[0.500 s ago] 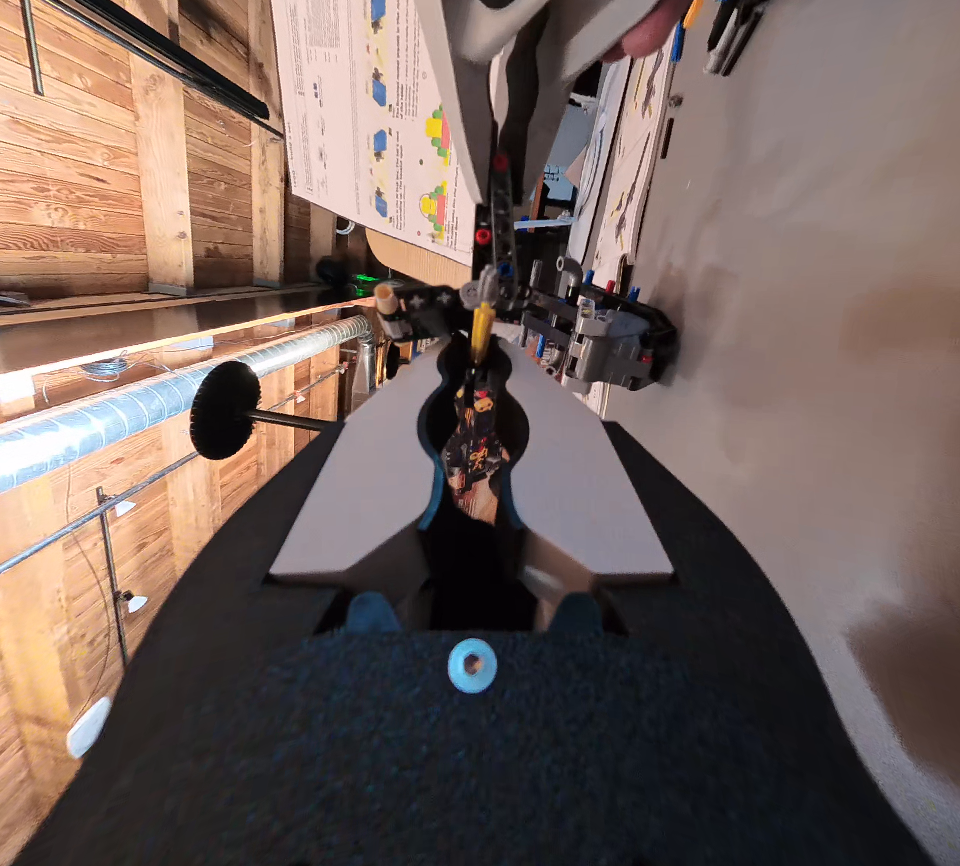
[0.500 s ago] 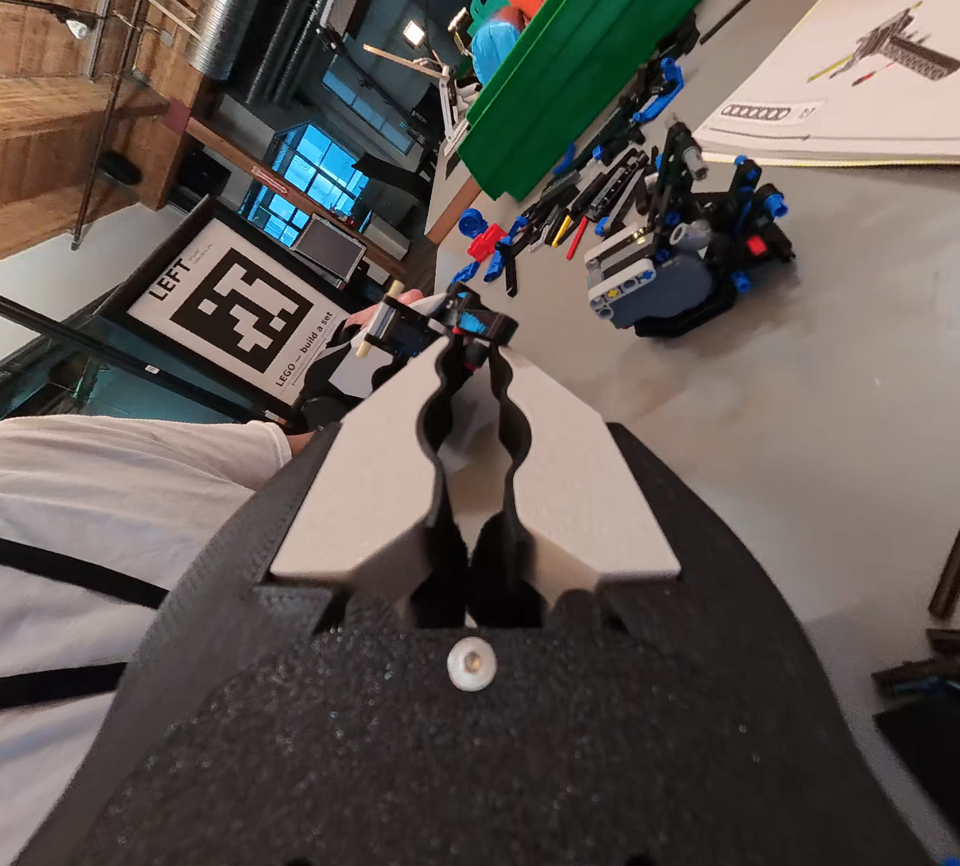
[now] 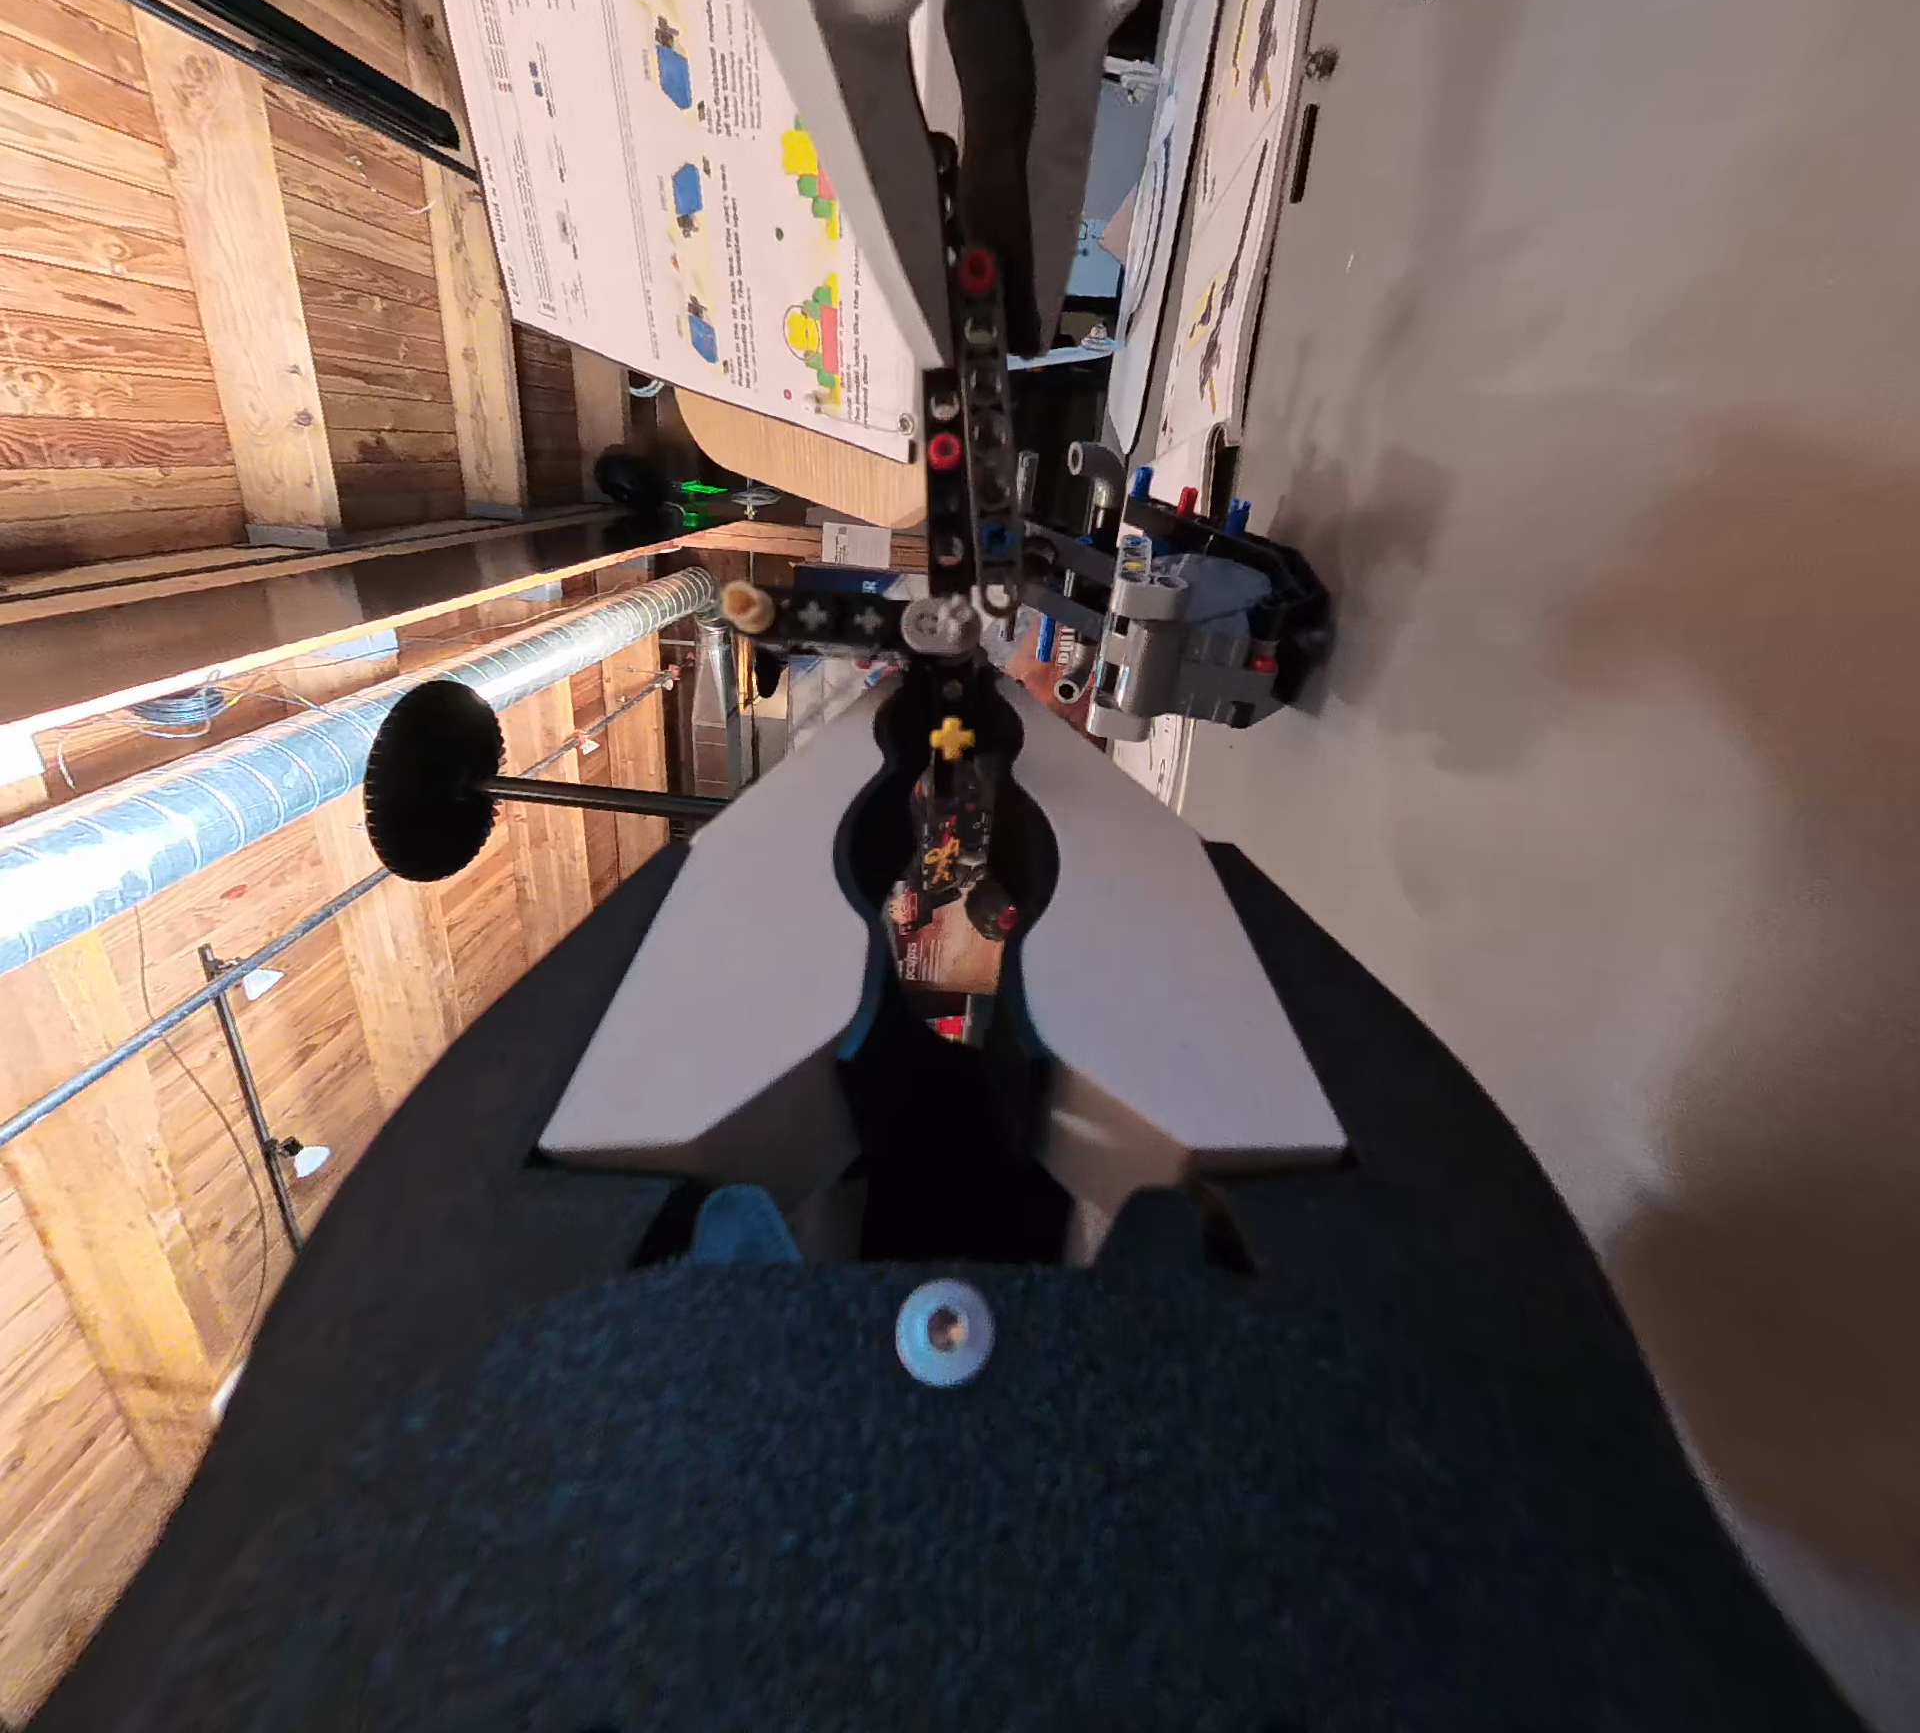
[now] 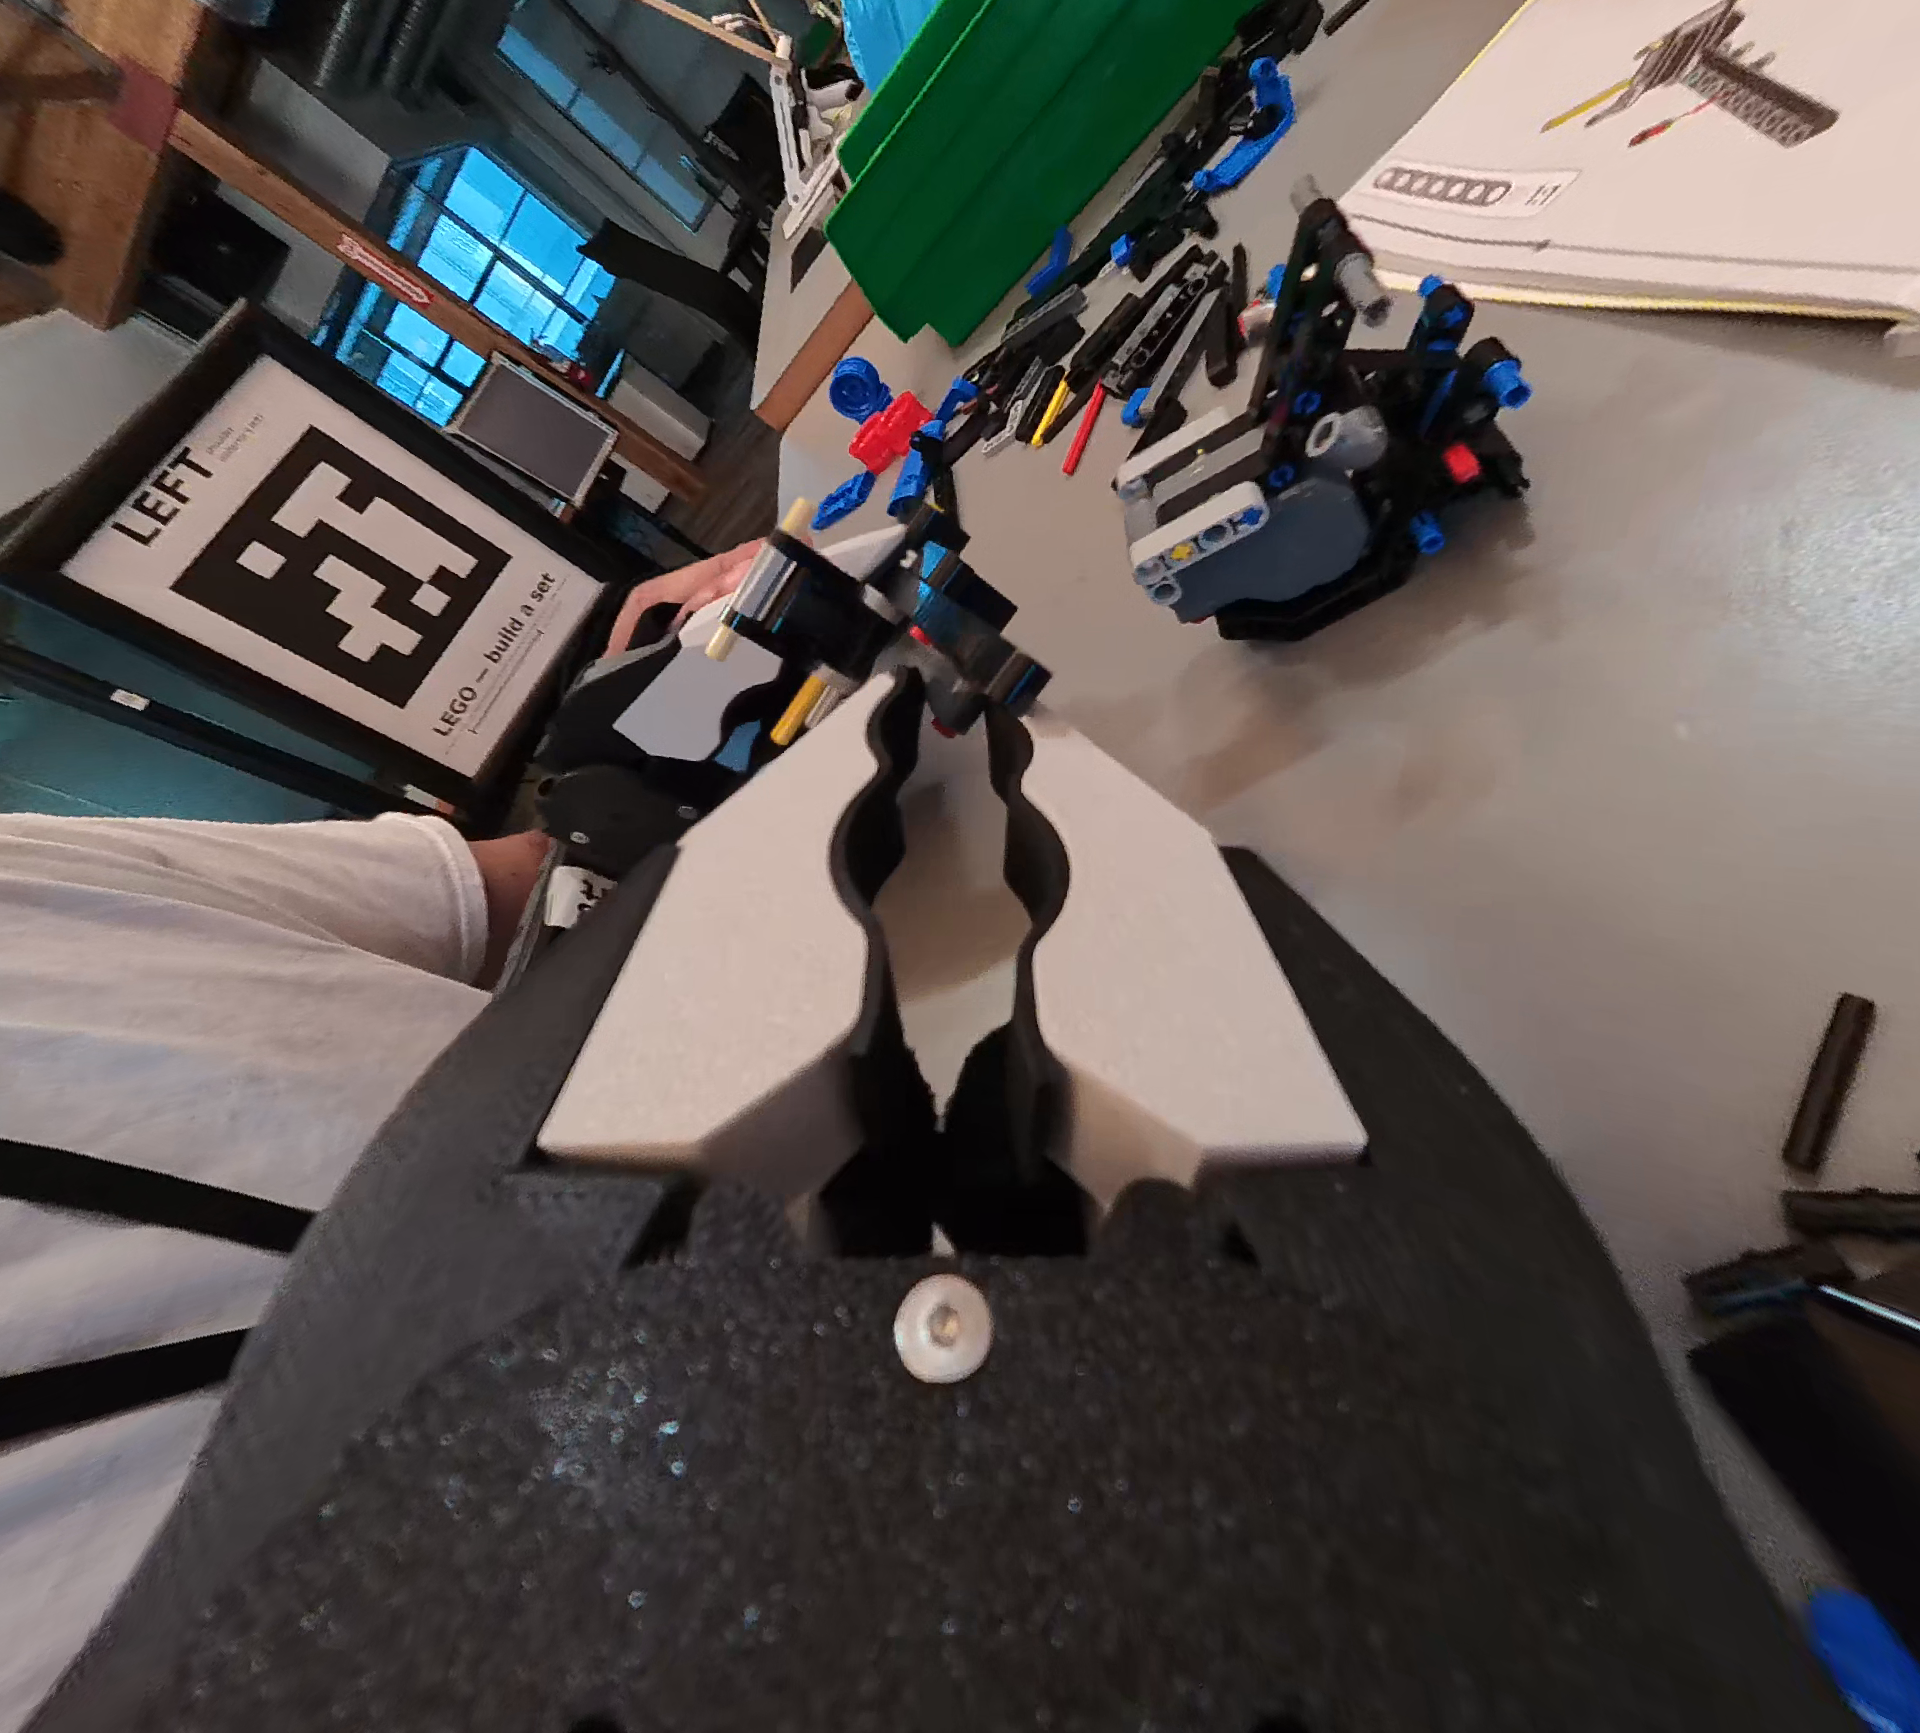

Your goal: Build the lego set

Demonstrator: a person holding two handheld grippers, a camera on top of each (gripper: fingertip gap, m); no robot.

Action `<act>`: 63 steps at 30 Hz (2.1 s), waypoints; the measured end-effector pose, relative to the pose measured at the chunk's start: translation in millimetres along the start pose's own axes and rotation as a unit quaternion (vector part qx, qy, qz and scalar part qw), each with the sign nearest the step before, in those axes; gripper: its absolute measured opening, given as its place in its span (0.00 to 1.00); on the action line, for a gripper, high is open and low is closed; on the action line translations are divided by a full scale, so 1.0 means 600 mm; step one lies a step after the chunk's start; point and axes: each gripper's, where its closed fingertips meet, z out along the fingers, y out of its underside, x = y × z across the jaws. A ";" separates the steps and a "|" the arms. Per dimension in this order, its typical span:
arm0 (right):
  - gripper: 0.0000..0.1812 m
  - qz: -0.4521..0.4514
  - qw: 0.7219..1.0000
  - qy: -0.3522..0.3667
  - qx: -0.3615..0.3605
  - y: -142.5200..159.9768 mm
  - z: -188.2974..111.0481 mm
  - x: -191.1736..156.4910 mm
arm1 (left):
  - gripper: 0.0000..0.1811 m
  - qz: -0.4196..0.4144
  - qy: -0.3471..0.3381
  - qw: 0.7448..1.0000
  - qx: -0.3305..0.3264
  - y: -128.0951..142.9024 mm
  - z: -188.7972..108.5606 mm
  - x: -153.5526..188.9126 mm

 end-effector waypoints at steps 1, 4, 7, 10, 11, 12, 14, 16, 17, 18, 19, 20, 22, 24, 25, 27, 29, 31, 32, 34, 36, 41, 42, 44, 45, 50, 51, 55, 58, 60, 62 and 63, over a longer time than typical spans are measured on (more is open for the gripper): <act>0.06 0.008 1.000 -0.003 -0.001 0.001 0.001 0.000 | 0.03 0.002 -0.001 1.000 -0.001 0.001 0.000 0.000; 0.06 0.025 1.000 -0.017 0.002 0.001 0.000 -0.001 | 0.03 0.004 -0.004 1.000 -0.001 0.001 -0.001 -0.001; 0.05 0.065 0.997 -0.050 0.005 0.001 -0.001 -0.006 | 0.03 0.008 -0.011 1.000 -0.002 0.000 -0.001 -0.005; 0.05 0.041 0.999 -0.030 -0.003 0.008 0.002 0.001 | 0.03 0.010 -0.006 1.000 -0.013 0.004 0.003 0.000; 0.05 0.023 1.000 -0.021 -0.002 0.007 0.003 -0.001 | 0.03 0.001 -0.002 1.000 -0.018 0.006 0.004 0.000; 0.05 0.001 1.000 -0.012 0.005 0.002 0.002 -0.005 | 0.03 -0.011 0.000 1.000 -0.019 0.006 0.004 -0.001; 0.05 -0.064 0.998 0.011 0.009 -0.006 -0.001 -0.013 | 0.03 -0.040 0.006 0.999 -0.013 0.003 0.003 -0.002; 0.05 -0.130 0.991 0.043 -0.003 -0.006 -0.004 -0.012 | 0.04 -0.055 0.018 0.998 -0.004 -0.001 0.006 0.005; 0.05 -0.154 0.987 0.051 -0.010 -0.006 -0.005 -0.012 | 0.05 -0.057 0.023 0.998 0.002 -0.004 0.007 0.009; 0.05 -0.171 0.984 0.051 -0.014 -0.007 -0.007 -0.016 | 0.07 -0.060 0.031 0.998 0.009 -0.007 0.006 0.014; 0.05 -0.185 0.981 0.052 -0.014 -0.010 -0.010 -0.018 | 0.13 -0.063 0.040 0.997 0.009 -0.007 0.005 0.017; 0.05 -0.194 0.979 0.054 -0.015 -0.011 -0.012 -0.018 | 0.14 -0.070 0.053 0.996 0.011 -0.006 0.002 0.021; 0.05 -0.203 0.978 0.043 -0.028 -0.006 -0.012 -0.024 | 0.17 -0.095 0.091 0.990 0.041 -0.012 -0.017 0.027; 0.05 -0.201 0.978 0.023 -0.042 0.004 -0.007 -0.032 | 0.17 -0.124 0.136 0.981 0.063 -0.013 -0.039 0.022; 0.05 -0.195 0.980 0.016 -0.045 0.007 -0.004 -0.034 | 0.19 -0.143 0.177 0.971 0.072 -0.014 -0.050 0.026; 0.04 -0.191 0.980 0.022 -0.044 0.007 -0.002 -0.028 | 0.19 -0.157 0.240 0.954 0.084 -0.012 -0.068 0.027; 0.04 -0.173 0.984 0.006 -0.042 0.006 -0.005 -0.030 | 0.19 -0.183 0.317 0.926 0.096 -0.017 -0.090 0.035; 0.04 -0.175 0.984 0.001 -0.039 0.002 -0.010 -0.031 | 0.19 -0.257 0.397 0.871 0.137 -0.039 -0.113 0.029; 0.04 -0.183 0.982 0.005 -0.049 0.005 -0.011 -0.029 | 0.19 -0.320 0.413 0.838 0.159 -0.053 -0.111 0.004; 0.04 -0.210 0.975 0.010 -0.071 0.014 -0.011 -0.031 | 0.17 -0.435 0.431 0.767 0.190 -0.067 -0.088 -0.053; 0.04 -0.241 0.966 0.002 -0.099 0.030 -0.008 -0.041 | 0.17 -0.476 0.475 0.710 0.210 -0.082 -0.068 -0.078; 0.04 -0.285 0.948 0.002 -0.141 0.058 -0.005 -0.053 | 0.19 -0.409 0.617 0.643 0.196 -0.119 -0.066 -0.022; 0.04 -0.285 0.948 0.006 -0.143 0.059 -0.006 -0.051 | 0.16 -0.404 0.628 0.634 0.202 -0.125 -0.071 -0.020; 0.04 -0.285 0.948 0.001 -0.144 0.059 -0.009 -0.054 | 0.13 -0.391 0.632 0.640 0.195 -0.128 -0.069 -0.008; 0.04 -0.287 0.947 0.003 -0.145 0.059 -0.010 -0.053 | 0.11 -0.391 0.633 0.638 0.198 -0.131 -0.069 -0.005; 0.04 -0.279 0.952 0.008 -0.129 0.047 -0.017 -0.050 | 0.07 -0.441 0.640 0.595 0.206 -0.132 -0.059 -0.013; 0.04 -0.281 0.951 0.016 -0.127 0.044 -0.018 -0.046 | 0.04 -0.455 0.643 0.582 0.203 -0.130 -0.056 -0.014; 0.04 -0.285 0.950 0.020 -0.123 0.042 -0.016 -0.044 | 0.04 -0.488 0.650 0.544 0.210 -0.127 -0.050 -0.013; 0.04 -0.290 0.949 0.027 -0.121 0.040 -0.017 -0.042 | 0.04 -0.496 0.650 0.535 0.211 -0.127 -0.047 -0.013; 0.04 -0.295 0.948 0.033 -0.118 0.037 -0.019 -0.041 | 0.03 -0.515 0.656 0.512 0.206 -0.128 -0.044 -0.015; 0.04 -0.308 0.943 0.045 -0.118 0.036 -0.019 -0.038 | 0.04 -0.529 0.663 0.490 0.199 -0.127 -0.041 -0.014; 0.04 -0.315 0.940 0.050 -0.120 0.037 -0.019 -0.037 | 0.03 -0.533 0.667 0.481 0.197 -0.126 -0.041 -0.013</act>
